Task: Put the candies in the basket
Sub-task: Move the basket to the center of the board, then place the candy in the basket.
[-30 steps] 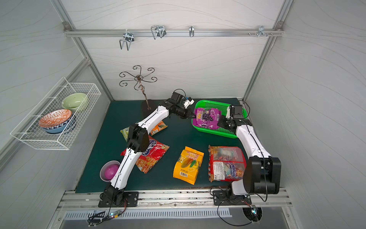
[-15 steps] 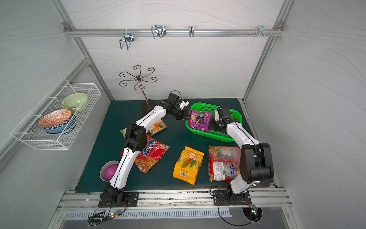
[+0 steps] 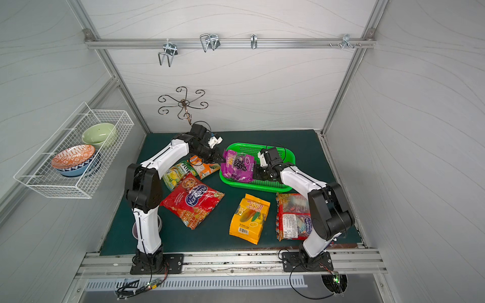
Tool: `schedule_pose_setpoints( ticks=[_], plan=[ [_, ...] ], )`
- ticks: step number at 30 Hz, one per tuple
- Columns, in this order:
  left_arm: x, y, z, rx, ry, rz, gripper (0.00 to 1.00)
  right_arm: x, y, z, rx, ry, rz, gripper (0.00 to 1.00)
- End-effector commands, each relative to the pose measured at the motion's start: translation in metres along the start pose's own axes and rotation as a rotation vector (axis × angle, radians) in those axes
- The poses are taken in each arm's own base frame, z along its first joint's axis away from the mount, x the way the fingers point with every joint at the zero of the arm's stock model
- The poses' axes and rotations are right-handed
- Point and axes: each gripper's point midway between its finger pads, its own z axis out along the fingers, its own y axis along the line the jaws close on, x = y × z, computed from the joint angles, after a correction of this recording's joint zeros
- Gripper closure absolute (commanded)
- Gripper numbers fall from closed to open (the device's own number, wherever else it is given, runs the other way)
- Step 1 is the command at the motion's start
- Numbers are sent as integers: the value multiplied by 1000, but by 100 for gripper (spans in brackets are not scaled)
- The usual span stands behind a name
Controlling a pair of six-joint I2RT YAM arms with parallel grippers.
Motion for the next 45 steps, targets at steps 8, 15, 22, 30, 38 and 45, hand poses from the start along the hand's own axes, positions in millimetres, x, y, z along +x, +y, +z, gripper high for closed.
schedule_pose_setpoints(
  ticks=[8, 15, 22, 30, 38, 45],
  plan=[
    [-11, -13, -45, -48, -81, 89, 100, -17, 22, -21, -66, -59, 22, 100],
    [-31, -43, -61, -26, -129, 159, 100, -24, 13, -3, -72, -31, 39, 100],
    [-57, -45, -68, -67, -177, 186, 100, -40, 10, 31, -63, -3, 100, 100],
    [-72, -24, -56, -139, -162, 165, 100, -43, 5, 76, 0, 25, 126, 100],
    [-83, -11, -56, -179, -178, 131, 100, -39, 7, 106, 65, 64, 125, 100],
    [-85, 10, -54, -209, -172, 64, 100, -30, 10, 123, 62, 111, 135, 91]
  ],
)
